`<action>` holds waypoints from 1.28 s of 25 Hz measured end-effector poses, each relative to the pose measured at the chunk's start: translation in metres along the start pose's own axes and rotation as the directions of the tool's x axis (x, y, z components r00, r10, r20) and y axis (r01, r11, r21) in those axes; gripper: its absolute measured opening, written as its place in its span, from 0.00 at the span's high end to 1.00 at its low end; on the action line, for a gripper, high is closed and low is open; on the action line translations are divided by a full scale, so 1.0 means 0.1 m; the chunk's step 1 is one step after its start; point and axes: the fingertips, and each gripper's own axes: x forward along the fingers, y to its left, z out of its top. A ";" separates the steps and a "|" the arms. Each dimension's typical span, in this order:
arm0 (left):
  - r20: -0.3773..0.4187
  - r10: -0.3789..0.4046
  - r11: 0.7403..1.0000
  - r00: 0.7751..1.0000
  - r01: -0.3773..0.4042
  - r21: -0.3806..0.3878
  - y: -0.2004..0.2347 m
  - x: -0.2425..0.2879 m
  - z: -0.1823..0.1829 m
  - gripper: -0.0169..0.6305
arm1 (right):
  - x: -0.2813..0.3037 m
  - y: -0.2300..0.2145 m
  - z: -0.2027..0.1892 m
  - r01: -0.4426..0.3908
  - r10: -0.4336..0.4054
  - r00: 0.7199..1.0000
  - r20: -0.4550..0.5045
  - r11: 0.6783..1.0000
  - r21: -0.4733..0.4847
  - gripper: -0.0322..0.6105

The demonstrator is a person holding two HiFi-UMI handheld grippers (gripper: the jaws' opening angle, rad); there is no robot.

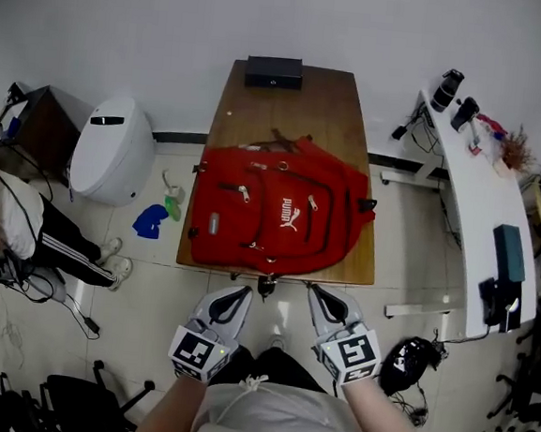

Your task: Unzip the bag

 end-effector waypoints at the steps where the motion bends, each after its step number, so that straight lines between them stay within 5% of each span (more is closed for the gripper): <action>1: -0.016 -0.002 1.000 1.000 0.002 -0.005 0.04 0.06 -0.06 0.96 | 0.06 0.00 -0.06 -0.015 0.016 1.000 -0.011 1.000 0.017 0.94; 8: -0.095 -0.028 0.998 0.995 0.023 -0.051 0.36 0.35 -0.45 0.96 | 0.51 0.12 -0.62 -0.058 0.078 0.985 -0.154 0.990 0.129 0.94; 14: -0.175 -0.106 0.994 0.979 0.104 -0.022 0.51 0.59 -0.86 0.96 | 0.93 0.25 -1.32 -0.041 0.102 0.944 -0.313 0.980 0.195 0.94; 18: -0.234 -0.147 0.989 0.961 0.145 -0.024 0.60 0.78 -1.18 0.96 | 1.25 0.40 -1.69 -0.059 0.165 0.914 -0.370 0.958 0.280 0.81; 22: -0.238 -0.152 0.987 0.959 0.137 -0.079 0.68 0.85 -1.35 0.96 | 1.41 0.41 -1.89 -0.011 0.133 0.900 -0.414 0.958 0.286 0.78; 28: -0.261 -0.190 0.982 0.947 0.180 -0.062 0.74 0.95 -1.46 0.96 | 1.52 0.36 -1.97 0.058 0.094 0.895 -0.436 0.945 0.323 0.79; 32: -0.283 -0.220 0.976 0.934 0.209 -0.069 0.71 1.03 -1.53 0.96 | 1.53 0.29 -2.03 0.112 0.049 0.891 -0.451 0.939 0.324 0.93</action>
